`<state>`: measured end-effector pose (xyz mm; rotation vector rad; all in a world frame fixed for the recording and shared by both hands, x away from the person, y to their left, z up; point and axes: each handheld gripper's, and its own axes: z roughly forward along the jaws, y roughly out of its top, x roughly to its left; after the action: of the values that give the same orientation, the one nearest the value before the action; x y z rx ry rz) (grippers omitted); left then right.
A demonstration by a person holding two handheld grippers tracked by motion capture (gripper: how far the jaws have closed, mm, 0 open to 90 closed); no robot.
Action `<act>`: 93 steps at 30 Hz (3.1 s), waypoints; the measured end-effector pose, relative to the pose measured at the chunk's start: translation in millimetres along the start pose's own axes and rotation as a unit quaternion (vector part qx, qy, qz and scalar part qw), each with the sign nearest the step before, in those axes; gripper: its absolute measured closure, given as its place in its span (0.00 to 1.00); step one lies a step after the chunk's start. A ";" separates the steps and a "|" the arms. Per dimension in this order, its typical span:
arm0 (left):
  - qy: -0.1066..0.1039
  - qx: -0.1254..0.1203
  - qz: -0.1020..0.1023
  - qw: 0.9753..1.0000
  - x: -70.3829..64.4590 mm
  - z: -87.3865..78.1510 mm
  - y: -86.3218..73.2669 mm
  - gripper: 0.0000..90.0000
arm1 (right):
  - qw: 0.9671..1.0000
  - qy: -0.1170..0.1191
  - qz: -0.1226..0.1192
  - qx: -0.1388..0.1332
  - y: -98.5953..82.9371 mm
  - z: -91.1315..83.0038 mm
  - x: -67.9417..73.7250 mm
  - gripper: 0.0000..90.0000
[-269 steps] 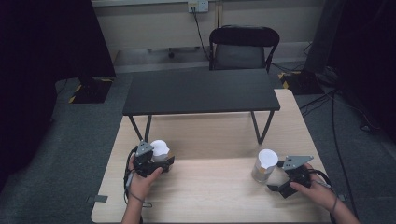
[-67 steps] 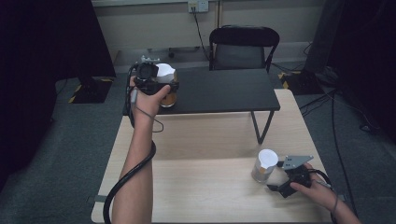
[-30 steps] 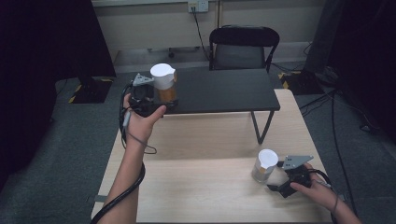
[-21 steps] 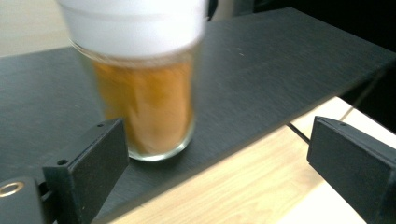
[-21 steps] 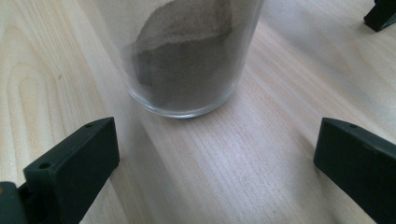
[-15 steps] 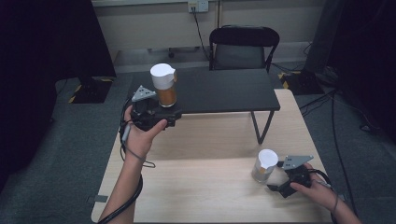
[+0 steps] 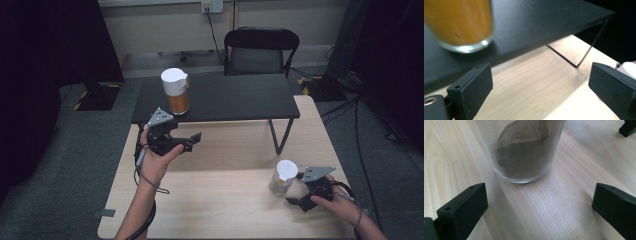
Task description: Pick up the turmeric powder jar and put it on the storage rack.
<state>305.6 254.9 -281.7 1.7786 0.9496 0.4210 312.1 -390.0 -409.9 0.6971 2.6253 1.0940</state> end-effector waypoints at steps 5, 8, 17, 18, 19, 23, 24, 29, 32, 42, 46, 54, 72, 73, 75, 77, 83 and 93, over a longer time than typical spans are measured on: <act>-0.013 0.005 -0.002 1.000 1.1 8.3 -18.1 0.05 | 1.000 0.000 0.000 0.000 0.0 0.0 0.0 0.00; -0.020 0.007 -0.010 1.000 3.8 13.5 -28.2 0.05 | 1.000 0.000 0.000 0.000 0.0 0.0 0.0 0.00; -0.029 0.021 -0.021 0.999 10.0 28.4 -54.1 0.05 | 1.000 0.000 0.000 0.000 0.0 0.0 0.0 0.00; -0.029 0.022 -0.022 0.999 10.1 30.0 -56.2 0.05 | 1.000 0.000 0.000 0.000 0.0 0.0 0.0 0.00; -0.030 0.024 -0.021 0.999 11.1 31.6 -58.2 0.05 | 1.000 0.000 0.000 0.000 0.0 0.0 0.0 0.00; -0.031 0.032 -0.027 0.999 13.1 38.3 -66.7 0.05 | 1.000 0.000 0.000 0.000 0.0 0.0 0.0 0.00; -0.032 0.033 -0.028 0.999 13.3 38.8 -67.5 0.05 | 1.000 0.000 0.000 0.000 0.0 0.0 0.0 0.00; -0.036 0.045 -0.031 0.998 14.7 46.7 -76.7 0.05 | 1.000 0.000 0.000 0.000 0.0 0.0 0.0 0.00; -0.037 0.050 -0.036 0.997 14.8 50.8 -81.9 0.05 | 1.000 0.000 0.000 0.000 0.0 0.0 0.0 0.00; -0.038 0.063 -0.042 0.996 16.4 58.7 -94.3 0.05 | 1.000 0.000 0.000 0.000 0.0 0.0 0.0 0.00; -0.034 0.069 -0.043 0.996 16.3 61.3 -98.7 0.05 | 1.000 0.000 0.000 0.000 0.0 0.0 0.0 0.00; -0.032 0.086 -0.045 0.995 15.3 67.5 -107.6 0.05 | 1.000 0.000 0.000 0.000 0.0 0.0 0.0 0.00; -0.007 0.156 0.023 0.988 -5.5 85.8 -107.1 0.05 | 1.000 0.000 0.000 0.000 0.0 0.0 0.0 0.00; -0.006 0.156 0.025 0.987 -5.9 85.7 -107.2 0.05 | 1.000 0.000 0.000 0.000 0.0 0.0 0.0 0.00; 0.002 0.160 0.035 0.986 -8.5 86.4 -106.6 0.05 | 1.000 0.000 0.000 0.000 0.0 0.0 0.0 0.00; 0.011 0.172 0.053 0.984 -11.7 88.3 -105.1 0.05 | 1.000 0.000 0.000 0.000 0.0 0.0 0.0 0.00; 0.014 0.177 0.069 0.982 -14.7 89.1 -106.2 0.04 | 1.000 0.000 0.000 0.000 0.0 0.0 0.0 0.00; 0.011 0.170 0.076 0.982 -14.8 89.4 -110.6 0.00 | 1.000 0.000 0.000 0.000 0.0 0.0 0.0 0.00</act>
<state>311.2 205.1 -415.7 2.1715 0.9458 0.3913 312.1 -390.0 -409.9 0.6974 2.6256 1.0942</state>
